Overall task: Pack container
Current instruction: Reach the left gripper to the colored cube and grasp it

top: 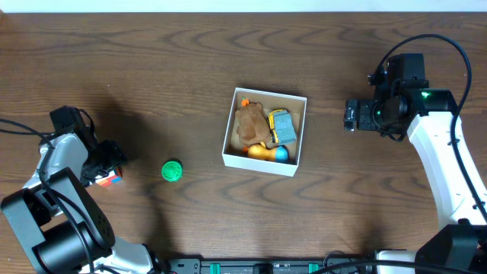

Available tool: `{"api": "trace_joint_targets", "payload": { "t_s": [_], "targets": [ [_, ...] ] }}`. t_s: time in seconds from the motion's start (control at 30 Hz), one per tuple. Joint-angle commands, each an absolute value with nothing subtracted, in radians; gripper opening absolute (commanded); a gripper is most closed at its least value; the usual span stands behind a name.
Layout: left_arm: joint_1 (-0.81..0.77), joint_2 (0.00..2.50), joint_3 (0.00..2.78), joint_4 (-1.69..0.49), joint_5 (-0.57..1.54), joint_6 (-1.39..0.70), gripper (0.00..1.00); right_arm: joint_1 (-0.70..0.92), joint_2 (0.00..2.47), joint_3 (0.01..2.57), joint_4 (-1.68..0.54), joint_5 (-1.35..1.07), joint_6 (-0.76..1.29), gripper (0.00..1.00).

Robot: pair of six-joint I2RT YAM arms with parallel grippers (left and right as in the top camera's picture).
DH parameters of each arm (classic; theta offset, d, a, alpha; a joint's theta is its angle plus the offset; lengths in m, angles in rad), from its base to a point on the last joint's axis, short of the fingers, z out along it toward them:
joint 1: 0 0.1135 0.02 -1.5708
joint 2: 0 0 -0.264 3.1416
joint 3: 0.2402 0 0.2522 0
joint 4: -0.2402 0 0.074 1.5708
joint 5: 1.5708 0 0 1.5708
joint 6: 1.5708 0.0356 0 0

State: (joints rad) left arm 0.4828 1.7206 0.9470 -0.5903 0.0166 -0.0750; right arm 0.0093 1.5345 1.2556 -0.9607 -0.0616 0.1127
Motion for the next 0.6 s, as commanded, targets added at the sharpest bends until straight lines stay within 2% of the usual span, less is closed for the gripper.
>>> {"api": "trace_joint_targets", "payload": {
  "t_s": [0.0, 0.27, 0.57],
  "targets": [
    [0.488, 1.725, 0.953, -0.594, 0.015, -0.072, 0.69, 0.007, 1.538, 1.260, -0.962, -0.072, 0.096, 0.99],
    [0.488, 1.725, 0.953, -0.604, 0.015, -0.076, 0.52, 0.007, 1.538, 1.260, -0.962, -0.072, 0.096, 0.99],
    [0.488, 1.724, 0.953, -0.618, 0.015, -0.076, 0.45, 0.007, 1.538, 1.260, -0.962, -0.072, 0.096, 0.99]
  ]
}}
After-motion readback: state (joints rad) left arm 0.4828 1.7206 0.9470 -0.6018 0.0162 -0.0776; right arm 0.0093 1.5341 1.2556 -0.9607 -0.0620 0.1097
